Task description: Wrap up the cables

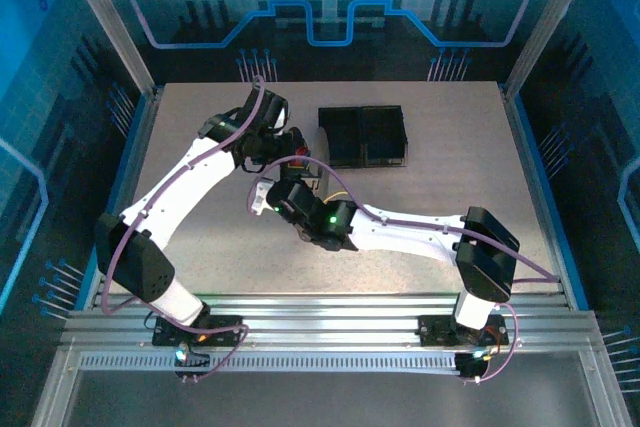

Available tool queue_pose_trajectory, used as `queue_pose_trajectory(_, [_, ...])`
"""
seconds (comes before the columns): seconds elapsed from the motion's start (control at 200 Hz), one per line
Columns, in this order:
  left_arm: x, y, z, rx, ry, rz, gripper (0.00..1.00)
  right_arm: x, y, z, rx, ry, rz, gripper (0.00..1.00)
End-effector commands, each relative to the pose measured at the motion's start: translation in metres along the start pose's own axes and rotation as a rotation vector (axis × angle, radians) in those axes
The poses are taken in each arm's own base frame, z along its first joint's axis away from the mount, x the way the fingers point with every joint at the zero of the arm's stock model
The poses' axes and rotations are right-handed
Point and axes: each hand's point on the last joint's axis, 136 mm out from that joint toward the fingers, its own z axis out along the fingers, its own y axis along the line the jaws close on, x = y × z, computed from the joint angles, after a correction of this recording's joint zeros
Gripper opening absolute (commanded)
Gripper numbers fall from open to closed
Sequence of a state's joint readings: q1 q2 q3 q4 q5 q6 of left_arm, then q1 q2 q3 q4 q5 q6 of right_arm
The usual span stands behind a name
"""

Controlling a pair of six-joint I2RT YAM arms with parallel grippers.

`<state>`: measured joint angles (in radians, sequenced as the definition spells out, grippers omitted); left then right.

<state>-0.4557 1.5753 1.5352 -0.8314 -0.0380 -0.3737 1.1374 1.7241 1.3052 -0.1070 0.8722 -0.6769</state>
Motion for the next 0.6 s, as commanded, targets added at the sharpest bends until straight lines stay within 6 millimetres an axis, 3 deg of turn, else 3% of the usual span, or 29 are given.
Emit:
queue_pose_trajectory(0.0, [-0.003, -0.017, -0.022, 0.07, -0.036, 0.02, 0.0, 0.001, -0.019, -0.016, 0.005, -0.009, 0.11, 0.42])
queue_pose_trajectory(0.265, [-0.005, -0.018, -0.018, 0.069, -0.032, 0.011, 0.0, -0.014, -0.027, -0.069, -0.138, -0.229, 0.312, 0.7])
queue_pose_trajectory(0.45, [-0.006, -0.018, -0.019, 0.068, -0.035, 0.011, 0.0, -0.004, -0.025, -0.098, -0.249, -0.384, 0.463, 0.85])
queue_pose_trajectory(0.595, [-0.007, -0.017, -0.021, 0.063, -0.038, 0.008, 0.0, 0.009, -0.035, -0.116, -0.348, -0.479, 0.659, 0.91])
